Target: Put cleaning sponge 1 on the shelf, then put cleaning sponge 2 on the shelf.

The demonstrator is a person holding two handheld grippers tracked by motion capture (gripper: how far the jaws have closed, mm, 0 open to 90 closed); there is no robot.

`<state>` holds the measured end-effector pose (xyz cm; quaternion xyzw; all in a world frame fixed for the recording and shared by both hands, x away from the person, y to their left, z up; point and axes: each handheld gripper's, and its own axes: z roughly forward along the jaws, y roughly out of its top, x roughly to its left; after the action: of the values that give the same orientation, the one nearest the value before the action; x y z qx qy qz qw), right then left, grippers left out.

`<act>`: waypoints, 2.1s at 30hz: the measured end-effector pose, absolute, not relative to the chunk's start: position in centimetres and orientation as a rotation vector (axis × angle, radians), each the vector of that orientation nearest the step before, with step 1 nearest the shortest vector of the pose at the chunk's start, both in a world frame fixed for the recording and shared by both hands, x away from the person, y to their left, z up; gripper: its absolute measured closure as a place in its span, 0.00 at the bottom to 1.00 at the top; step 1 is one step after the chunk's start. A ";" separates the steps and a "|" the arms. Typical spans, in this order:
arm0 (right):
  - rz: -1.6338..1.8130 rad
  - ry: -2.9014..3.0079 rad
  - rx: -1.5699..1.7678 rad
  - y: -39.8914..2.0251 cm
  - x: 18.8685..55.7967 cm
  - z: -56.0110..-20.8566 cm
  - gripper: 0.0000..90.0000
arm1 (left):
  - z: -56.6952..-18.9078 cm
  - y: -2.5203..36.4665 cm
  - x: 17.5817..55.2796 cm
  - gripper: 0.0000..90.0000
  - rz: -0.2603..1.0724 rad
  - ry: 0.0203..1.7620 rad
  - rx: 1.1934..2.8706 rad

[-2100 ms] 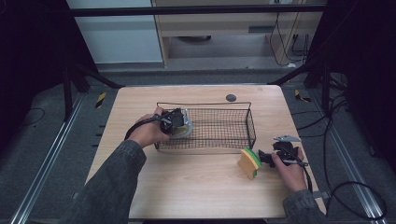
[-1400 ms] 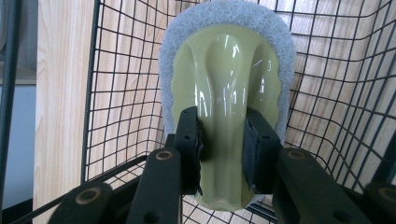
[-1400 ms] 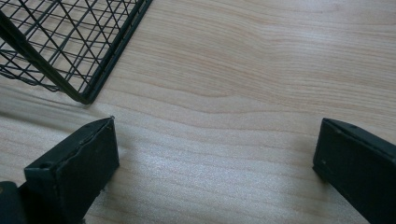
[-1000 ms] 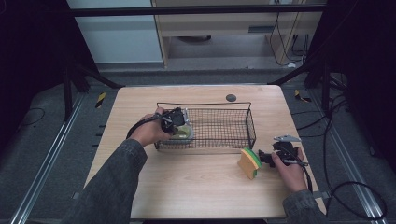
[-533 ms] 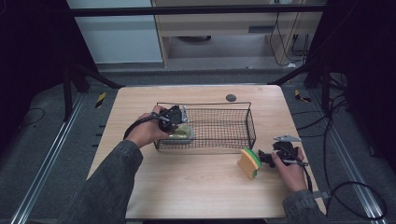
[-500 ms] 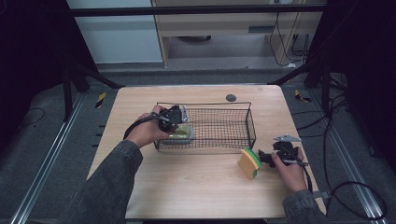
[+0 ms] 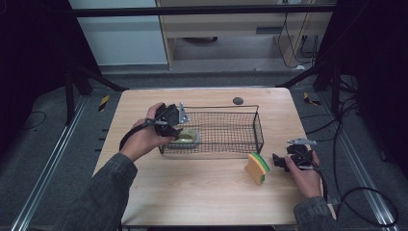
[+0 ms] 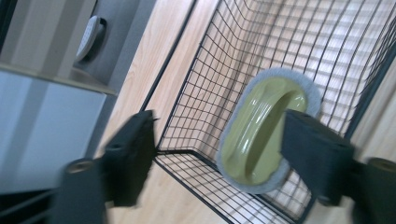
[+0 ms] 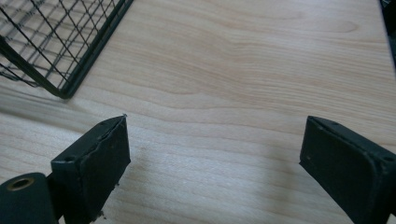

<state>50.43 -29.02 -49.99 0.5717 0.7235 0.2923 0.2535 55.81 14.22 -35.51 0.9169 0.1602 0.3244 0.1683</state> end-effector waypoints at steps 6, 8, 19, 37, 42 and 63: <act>0.823 1.929 1.579 -30.1 49.2 -48.7 0.15 | -34.9 17.0 53.4 0.11 0.851 0.656 2.429; 0.826 1.940 1.588 -30.1 48.6 -48.2 0.15 | -34.9 17.7 52.8 0.07 0.836 0.679 2.400; 0.777 2.064 1.613 -29.4 46.2 -47.0 0.16 | -41.6 23.9 48.9 0.05 0.712 0.918 2.227; 0.701 2.238 1.526 -26.8 42.3 -44.3 0.23 | -48.9 27.5 49.5 0.06 0.519 1.151 2.220; 0.664 2.296 1.501 -25.3 40.9 -43.7 0.19 | -49.5 27.0 49.7 0.04 0.501 1.143 2.257; 0.686 2.375 1.373 -20.3 41.9 -38.6 0.20 | -50.8 27.8 50.0 0.00 0.498 1.138 2.126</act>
<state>41.88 -20.27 -38.58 0.4795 0.8296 0.2395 0.1561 50.05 27.80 -50.83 0.8141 0.4358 0.1905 0.3332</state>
